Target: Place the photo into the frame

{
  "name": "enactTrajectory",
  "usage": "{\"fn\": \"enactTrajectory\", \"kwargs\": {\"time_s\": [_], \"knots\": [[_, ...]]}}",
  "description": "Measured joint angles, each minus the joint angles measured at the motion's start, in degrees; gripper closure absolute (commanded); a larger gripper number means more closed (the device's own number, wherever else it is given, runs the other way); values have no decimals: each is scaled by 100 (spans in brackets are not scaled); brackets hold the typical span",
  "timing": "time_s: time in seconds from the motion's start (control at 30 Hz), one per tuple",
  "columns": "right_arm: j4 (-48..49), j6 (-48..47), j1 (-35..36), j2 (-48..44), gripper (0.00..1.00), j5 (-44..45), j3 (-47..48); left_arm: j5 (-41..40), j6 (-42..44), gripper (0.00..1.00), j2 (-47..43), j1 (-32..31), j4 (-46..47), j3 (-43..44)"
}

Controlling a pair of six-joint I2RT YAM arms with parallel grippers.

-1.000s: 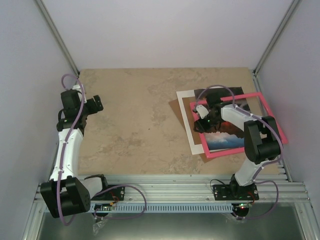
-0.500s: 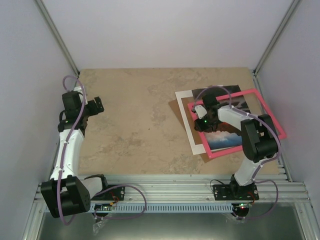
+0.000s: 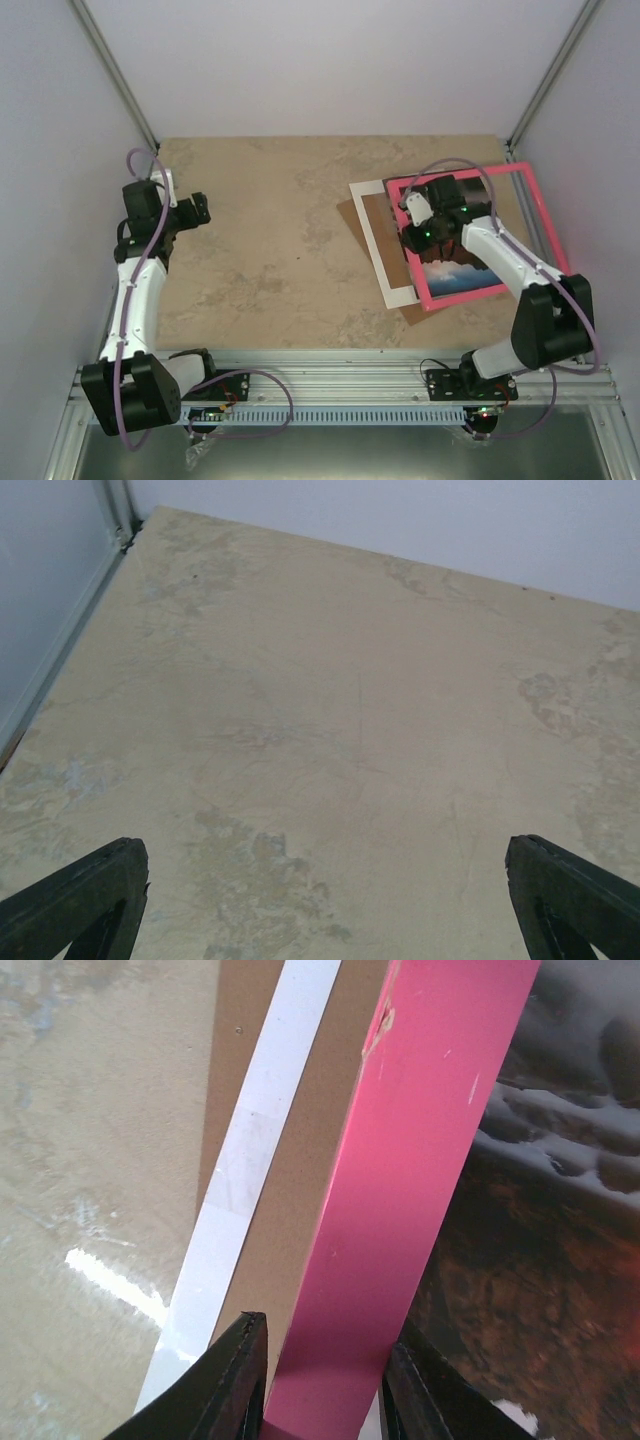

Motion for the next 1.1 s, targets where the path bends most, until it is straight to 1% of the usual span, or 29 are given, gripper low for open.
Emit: {"fn": "enactTrajectory", "kwargs": {"time_s": [0.17, 0.33, 0.47, 0.53, 0.67, 0.77, 0.87, 0.93, 1.0, 1.03, 1.1], "knots": [[-684, -367, -72, -566, 100, 4, 501, 330, 221, 0, -44, 0, -22, 188], [-815, -977, -101, -1364, 99, -249, 1213, 822, 472, 1, -122, 0, -22, 505], [-638, -1305, -85, -1814, 100, -643, 1853, 1379, 437, 1, -240, -4, 118, 688], [-415, -1447, -85, -1921, 100, -811, 2118, 1733, 269, 1, -254, -4, 199, 837], [201, -1738, -87, -2212, 100, -1255, 2044, 2317, -140, 1, -251, -4, 466, 1187], [404, -1853, -90, -2267, 99, -1873, 2039, 2817, -579, 0, -293, -4, 933, 1412], [702, -1661, -103, -1991, 99, -2632, 2201, 3298, -1209, 1, -455, -35, 1641, 1403], [1069, -1309, -83, -1692, 99, -3147, 2365, 3545, -1609, 1, -553, -101, 2120, 1373], [1453, -776, -42, -1320, 99, -3613, 2664, 3818, -2068, 1, -629, -212, 2682, 1318], [1580, -610, -11, -1222, 99, -3711, 2734, 3934, -2297, 1, -656, -278, 2973, 1270], [2017, 81, 28, -944, 100, -4026, 2857, 4138, -2712, 1, -680, -455, 3484, 1132]]}}
